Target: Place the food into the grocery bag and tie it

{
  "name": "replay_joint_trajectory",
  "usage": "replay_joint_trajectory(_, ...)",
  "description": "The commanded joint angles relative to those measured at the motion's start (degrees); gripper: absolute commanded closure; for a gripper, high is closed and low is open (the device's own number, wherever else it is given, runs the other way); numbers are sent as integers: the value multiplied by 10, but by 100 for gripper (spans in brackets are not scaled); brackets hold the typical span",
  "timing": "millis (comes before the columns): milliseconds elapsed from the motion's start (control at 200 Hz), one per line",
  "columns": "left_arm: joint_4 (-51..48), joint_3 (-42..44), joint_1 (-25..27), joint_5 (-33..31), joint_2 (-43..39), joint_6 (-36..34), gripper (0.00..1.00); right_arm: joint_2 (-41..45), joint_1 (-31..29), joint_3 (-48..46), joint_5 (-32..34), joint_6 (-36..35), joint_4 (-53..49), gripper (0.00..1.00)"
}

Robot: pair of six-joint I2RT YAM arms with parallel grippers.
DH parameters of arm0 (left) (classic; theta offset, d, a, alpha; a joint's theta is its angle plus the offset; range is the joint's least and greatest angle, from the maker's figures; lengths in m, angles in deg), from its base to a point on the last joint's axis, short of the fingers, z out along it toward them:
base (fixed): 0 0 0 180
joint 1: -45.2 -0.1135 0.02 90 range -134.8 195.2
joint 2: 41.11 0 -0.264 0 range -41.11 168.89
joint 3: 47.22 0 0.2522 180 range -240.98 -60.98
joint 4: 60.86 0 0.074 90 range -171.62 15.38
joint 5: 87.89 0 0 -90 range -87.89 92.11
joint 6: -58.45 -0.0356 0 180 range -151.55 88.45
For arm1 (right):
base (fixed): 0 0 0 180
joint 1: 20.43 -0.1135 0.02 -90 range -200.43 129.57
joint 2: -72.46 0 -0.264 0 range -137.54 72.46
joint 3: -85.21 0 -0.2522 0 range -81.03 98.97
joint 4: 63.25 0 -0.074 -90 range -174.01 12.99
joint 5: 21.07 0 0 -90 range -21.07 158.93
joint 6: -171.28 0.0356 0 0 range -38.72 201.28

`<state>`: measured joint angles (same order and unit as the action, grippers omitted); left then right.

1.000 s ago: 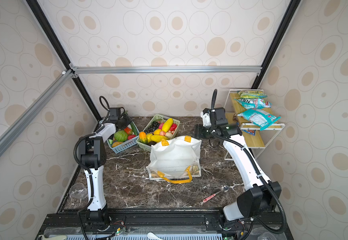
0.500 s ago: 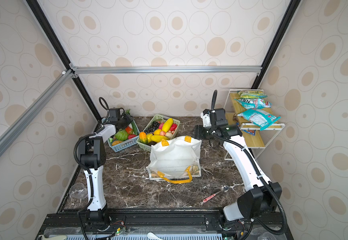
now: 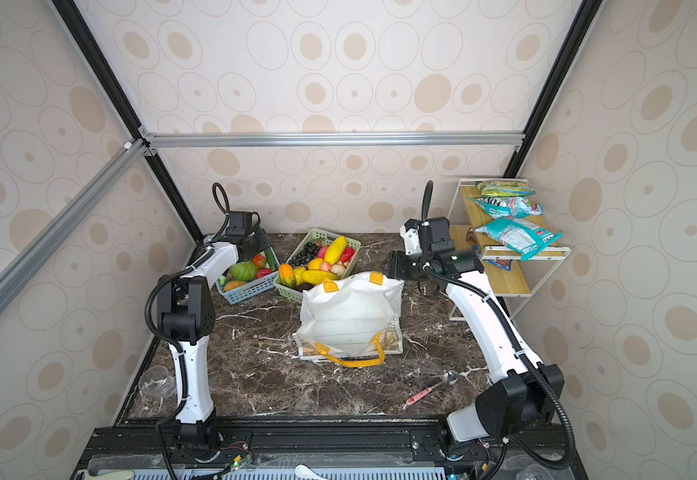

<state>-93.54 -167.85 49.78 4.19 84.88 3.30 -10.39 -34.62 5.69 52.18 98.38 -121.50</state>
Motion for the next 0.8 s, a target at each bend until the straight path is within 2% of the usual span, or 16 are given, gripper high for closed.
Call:
replay_joint_trajectory(0,-52,17,19,-47,-52,-25,37,18,-5,-3,-2,1,0,38)
replay_joint_trajectory(140,-39,91,53,-74,-97,-7,35,20,-5,-7,-4,0,1,38)
replay_joint_trajectory(285,8,166,61,-43,-132,28,35,20,-5,-8,-8,-2,0,38)
replay_joint_trajectory(595,25,196,62,-23,-123,50,33,30,-4,-17,-4,-5,2,38)
replay_joint_trajectory(795,44,194,62,0,-98,62,37,28,-4,-19,-6,-5,4,38)
